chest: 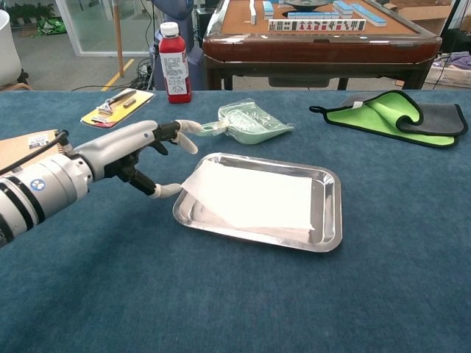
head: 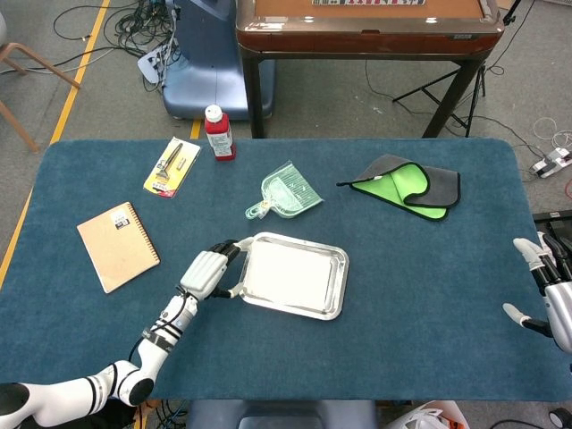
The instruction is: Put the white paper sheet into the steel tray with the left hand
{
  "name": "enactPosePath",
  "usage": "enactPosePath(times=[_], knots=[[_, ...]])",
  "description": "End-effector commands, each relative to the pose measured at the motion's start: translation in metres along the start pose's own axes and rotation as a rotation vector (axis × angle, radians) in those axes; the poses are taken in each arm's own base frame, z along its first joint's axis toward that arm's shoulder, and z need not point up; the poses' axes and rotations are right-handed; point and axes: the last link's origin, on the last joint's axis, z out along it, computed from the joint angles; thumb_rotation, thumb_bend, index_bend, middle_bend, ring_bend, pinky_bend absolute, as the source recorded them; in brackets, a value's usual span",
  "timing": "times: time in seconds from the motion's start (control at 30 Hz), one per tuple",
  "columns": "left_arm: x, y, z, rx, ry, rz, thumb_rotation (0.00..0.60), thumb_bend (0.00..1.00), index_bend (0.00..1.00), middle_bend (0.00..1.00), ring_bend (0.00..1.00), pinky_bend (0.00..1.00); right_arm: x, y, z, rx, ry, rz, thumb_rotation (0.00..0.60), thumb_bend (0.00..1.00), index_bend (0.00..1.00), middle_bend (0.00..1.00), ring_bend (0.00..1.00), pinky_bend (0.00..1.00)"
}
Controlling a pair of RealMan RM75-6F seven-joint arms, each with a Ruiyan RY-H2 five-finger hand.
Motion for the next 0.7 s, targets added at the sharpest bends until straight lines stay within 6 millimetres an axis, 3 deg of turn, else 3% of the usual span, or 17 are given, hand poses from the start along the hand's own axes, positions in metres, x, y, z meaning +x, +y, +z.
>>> enactPosePath(times=[0.03,0.7], knots=[[0.001,-0.002,-0.001,0.016,0.003,0.003,0.6,0.26,0.04,0.2,0.12,0.18,0.0,0.0,0.0,0.001,-0.002,0.0,0.6,0.06,0.08,0.17,0.0,0.05],[-0.025,0.014,0.015,-0.002,-0.072,0.07,0.6,0.26,0.04,0.2,0.12,0.18,0.001,0.001,-0.003,-0.008,0.001,-0.003,0.6,0.06,0.08,0.17,0.0,0.05]])
